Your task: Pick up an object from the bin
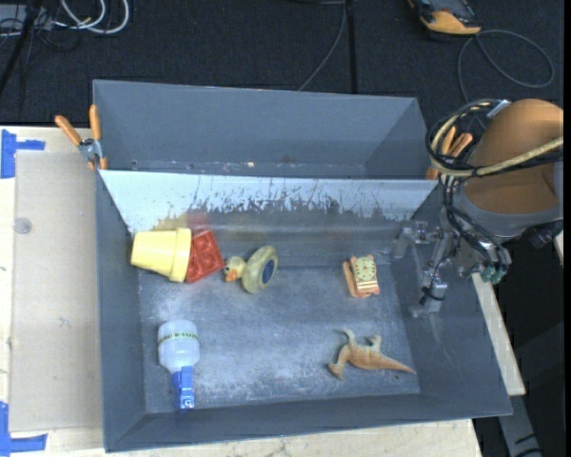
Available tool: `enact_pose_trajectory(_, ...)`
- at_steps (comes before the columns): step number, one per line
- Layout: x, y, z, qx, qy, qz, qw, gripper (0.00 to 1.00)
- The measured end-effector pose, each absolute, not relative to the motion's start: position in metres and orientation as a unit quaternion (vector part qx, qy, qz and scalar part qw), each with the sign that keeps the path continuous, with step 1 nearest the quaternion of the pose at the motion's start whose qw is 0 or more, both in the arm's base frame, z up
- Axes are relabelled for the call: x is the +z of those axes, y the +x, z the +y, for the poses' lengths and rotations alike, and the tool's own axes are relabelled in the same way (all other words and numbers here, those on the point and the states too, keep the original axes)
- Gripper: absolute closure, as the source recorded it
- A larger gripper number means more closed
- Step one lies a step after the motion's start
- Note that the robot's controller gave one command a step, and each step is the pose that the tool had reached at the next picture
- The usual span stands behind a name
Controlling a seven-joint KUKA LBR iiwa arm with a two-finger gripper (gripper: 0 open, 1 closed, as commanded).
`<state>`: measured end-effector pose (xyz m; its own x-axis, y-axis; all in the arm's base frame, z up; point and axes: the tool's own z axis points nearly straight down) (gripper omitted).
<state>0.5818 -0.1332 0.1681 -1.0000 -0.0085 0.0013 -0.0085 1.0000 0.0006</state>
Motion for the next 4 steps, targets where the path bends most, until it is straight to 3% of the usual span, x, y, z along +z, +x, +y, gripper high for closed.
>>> enact_pose_trajectory(1,0.168,0.582,-0.133,0.0,0.005,-1.0,0.001,0.0)
enact_pose_trajectory(2,0.142,0.566,-0.134,0.0,0.025,-1.0,-0.003,0.0)
enact_pose_trajectory(3,0.107,0.509,-0.141,-0.001,0.09,-0.996,0.001,0.0)
enact_pose_trajectory(4,0.085,0.489,-0.114,0.0,0.068,-0.998,0.002,0.0)
